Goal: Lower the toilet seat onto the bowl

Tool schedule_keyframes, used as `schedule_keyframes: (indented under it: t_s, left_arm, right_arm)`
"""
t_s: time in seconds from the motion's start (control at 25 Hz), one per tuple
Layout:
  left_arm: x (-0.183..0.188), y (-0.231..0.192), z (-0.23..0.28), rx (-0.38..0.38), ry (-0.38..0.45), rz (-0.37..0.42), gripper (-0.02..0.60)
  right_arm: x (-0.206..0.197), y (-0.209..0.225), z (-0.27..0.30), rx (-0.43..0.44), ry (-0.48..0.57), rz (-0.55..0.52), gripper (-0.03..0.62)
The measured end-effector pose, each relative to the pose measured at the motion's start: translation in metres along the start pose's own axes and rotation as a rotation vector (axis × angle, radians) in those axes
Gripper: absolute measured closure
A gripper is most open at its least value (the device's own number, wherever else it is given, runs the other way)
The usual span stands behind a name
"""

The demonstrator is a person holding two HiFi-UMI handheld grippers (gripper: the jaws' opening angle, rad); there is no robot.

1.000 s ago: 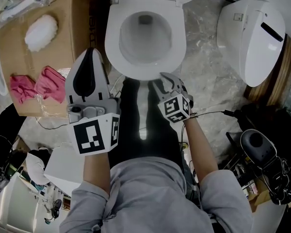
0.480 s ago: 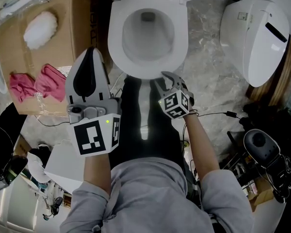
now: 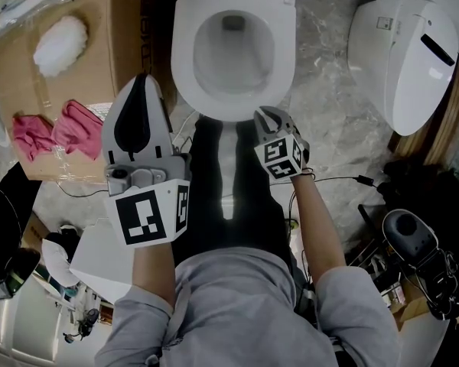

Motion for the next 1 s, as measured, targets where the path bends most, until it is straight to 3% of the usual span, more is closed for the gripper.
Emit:
schedule_keyframes:
  t_s: [0.52, 1.0]
  left_arm:
    - [0.021, 0.001, -0.01, 0.004, 0.027, 0.0, 0.581]
    - [0.065, 0.007, -0.026, 0.011, 0.084, 0.0, 0.581]
  right_arm:
    - [0.011, 0.007, -0.033, -0.016, 0.039, 0.101, 0.592]
    - [0.061, 0.031, -0.092, -0.057, 0.151, 0.118, 0.594]
Point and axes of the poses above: the fingertips, and each gripper's own axes: z forward along the fingers, y to its right, x out of its top, the point moved 1 cm from there along -z, backward along the fingers, and after that the axes turned 6 degrees about -y, right-handed, at the moved point
